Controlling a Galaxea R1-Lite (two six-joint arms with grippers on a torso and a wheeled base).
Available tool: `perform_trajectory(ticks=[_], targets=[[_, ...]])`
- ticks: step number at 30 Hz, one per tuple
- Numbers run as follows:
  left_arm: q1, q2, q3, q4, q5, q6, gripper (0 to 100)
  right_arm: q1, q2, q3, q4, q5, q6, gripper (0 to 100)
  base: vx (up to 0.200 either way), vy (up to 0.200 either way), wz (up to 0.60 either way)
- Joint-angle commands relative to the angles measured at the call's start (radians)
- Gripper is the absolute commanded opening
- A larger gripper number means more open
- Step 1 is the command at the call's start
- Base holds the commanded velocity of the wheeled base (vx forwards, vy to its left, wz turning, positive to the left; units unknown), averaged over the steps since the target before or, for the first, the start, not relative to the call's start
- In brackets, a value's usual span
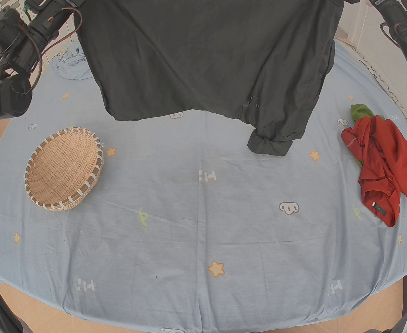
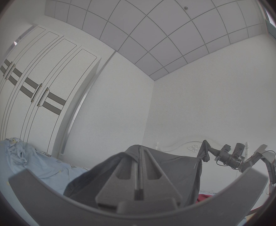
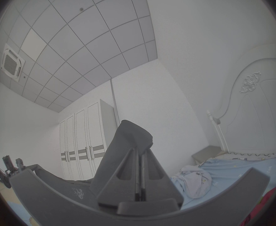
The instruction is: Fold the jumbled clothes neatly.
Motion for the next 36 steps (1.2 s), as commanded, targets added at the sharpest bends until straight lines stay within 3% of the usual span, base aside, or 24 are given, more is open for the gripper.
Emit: perform_trajectory(ticks=[1,9,18,22,29,36], targets=[[0.021,-0.071,0.037,-0.001,-0.007,-0.015,0,0.000,-0.071,0.035,0.034,0.003,0.009,0,0.000,0.000,0.00],[0.046,-0.253,0.358,-0.010,-0.130,-0.055,0,0.000,-0.255,0.150,0.288,0.027,0.095,0,0.000,0.000,0.00],[0.047,-0.370,0.706,-0.121,-0.171,-0.055,0,-0.003,-0.434,0.409,0.373,0.056,0.107,0,0.000,0.000,0.00],[0.052,-0.436,0.806,-0.135,-0.199,-0.057,0,-0.001,-0.516,0.486,0.451,0.062,0.124,0,0.000,0.000,0.00],[0.058,-0.565,0.973,-0.133,-0.277,-0.058,0,-0.001,-0.703,0.616,0.637,0.151,0.192,0,0.000,0.000,0.00],[0.055,-0.709,1.177,-0.128,-0.338,-0.098,0,-0.001,-0.842,0.711,0.788,0.185,0.218,0,0.000,0.000,0.00]])
